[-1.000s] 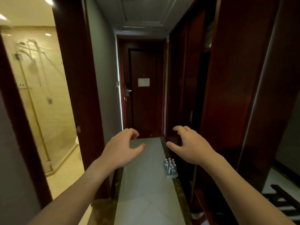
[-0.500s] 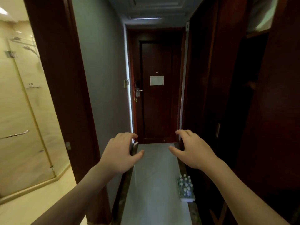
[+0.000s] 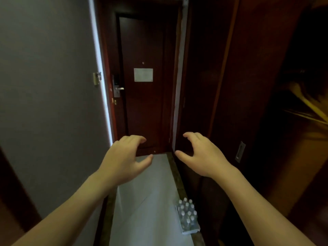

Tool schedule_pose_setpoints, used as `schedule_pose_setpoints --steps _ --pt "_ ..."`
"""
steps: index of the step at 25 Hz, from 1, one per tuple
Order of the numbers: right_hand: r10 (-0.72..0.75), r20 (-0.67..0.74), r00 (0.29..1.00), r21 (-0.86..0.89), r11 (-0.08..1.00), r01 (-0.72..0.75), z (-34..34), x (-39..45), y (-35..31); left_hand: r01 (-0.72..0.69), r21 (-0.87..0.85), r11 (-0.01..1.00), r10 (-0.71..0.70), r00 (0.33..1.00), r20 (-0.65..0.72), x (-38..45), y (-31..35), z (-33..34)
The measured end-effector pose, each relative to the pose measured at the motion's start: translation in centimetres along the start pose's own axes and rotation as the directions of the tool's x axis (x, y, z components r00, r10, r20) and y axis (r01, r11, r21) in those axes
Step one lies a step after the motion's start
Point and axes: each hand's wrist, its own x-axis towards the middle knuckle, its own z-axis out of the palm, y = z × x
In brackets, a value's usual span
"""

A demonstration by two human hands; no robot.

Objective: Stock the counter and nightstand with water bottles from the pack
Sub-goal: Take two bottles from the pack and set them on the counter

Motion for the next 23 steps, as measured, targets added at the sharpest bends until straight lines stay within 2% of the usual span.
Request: schedule_pose_setpoints --steps 6,14,19,23 --pt "0.122 -0.007 0.992 -0.032 0.992 -0.122 3.6 10.1 4.6 -0.066 -0.127 0.990 0.081 0.990 0.119 11.8 -4.1 8.2" --pt "0.192 -0.027 0.981 -0.009 0.981 -0.192 10.6 25.6 13.2 -0.096 -0.216 0.972 0.133 0.977 0.166 26.3 -11.0 20.7" --pt "0.301 0.003 0.953 0.023 0.953 -0.301 15.7 33.6 18.4 -0.118 -0.227 0.967 0.173 0.955 0.239 34.0 -15.3 27.7" --pt "0.399 0.017 0.917 0.013 0.917 -0.399 18.6 37.2 22.0 -0.103 -0.328 0.939 0.208 0.930 0.305 38.5 -17.2 33.9"
